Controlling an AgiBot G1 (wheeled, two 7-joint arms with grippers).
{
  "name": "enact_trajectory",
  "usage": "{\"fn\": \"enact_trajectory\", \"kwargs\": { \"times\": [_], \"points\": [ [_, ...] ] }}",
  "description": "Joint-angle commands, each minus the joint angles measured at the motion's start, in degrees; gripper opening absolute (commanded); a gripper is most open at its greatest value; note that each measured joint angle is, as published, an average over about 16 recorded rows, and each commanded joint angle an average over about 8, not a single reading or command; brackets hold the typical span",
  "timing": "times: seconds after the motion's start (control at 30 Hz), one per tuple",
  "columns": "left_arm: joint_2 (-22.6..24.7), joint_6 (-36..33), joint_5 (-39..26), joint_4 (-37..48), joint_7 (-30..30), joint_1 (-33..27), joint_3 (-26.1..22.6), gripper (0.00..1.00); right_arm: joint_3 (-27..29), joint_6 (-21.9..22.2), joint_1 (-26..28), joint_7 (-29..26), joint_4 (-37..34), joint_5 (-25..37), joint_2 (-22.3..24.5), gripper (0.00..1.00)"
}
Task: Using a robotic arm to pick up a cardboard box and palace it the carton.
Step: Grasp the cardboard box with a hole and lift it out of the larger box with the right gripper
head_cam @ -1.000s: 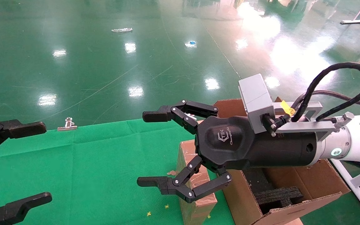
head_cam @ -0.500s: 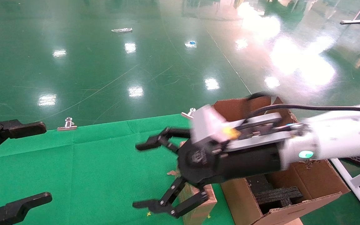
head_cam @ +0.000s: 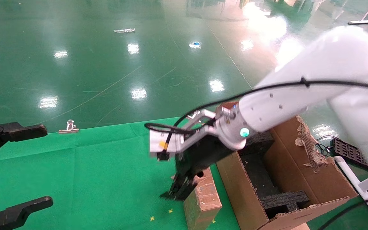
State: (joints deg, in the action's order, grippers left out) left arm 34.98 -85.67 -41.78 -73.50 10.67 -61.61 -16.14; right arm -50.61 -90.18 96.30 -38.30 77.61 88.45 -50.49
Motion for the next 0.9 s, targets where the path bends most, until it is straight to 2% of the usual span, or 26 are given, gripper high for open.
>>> {"fn": "enact_trajectory", "kwargs": {
  "times": [0.03, 0.2, 0.37, 0.63, 0.9],
  "points": [
    [0.0, 0.0, 0.0, 0.0, 0.0, 0.0, 0.0, 1.00, -2.7, -0.3, 3.1, -1.6, 0.1, 2.4, -0.8, 1.00],
    [0.0, 0.0, 0.0, 0.0, 0.0, 0.0, 0.0, 1.00, -10.8, -0.6, 11.1, -2.7, 0.2, 3.2, -0.4, 1.00],
    [0.0, 0.0, 0.0, 0.0, 0.0, 0.0, -0.1, 1.00, -19.2, -0.5, 17.0, -3.2, 0.3, 1.2, -0.5, 1.00],
    [0.0, 0.0, 0.1, 0.0, 0.0, 0.0, -0.1, 1.00, -29.3, 0.1, 20.9, -3.4, 0.1, -6.0, -1.1, 1.00],
    [0.0, 0.1, 0.1, 0.0, -0.1, 0.0, -0.1, 1.00, -35.2, 1.0, 23.9, -5.1, 0.1, -7.1, -2.8, 1.00]
  ]
}}
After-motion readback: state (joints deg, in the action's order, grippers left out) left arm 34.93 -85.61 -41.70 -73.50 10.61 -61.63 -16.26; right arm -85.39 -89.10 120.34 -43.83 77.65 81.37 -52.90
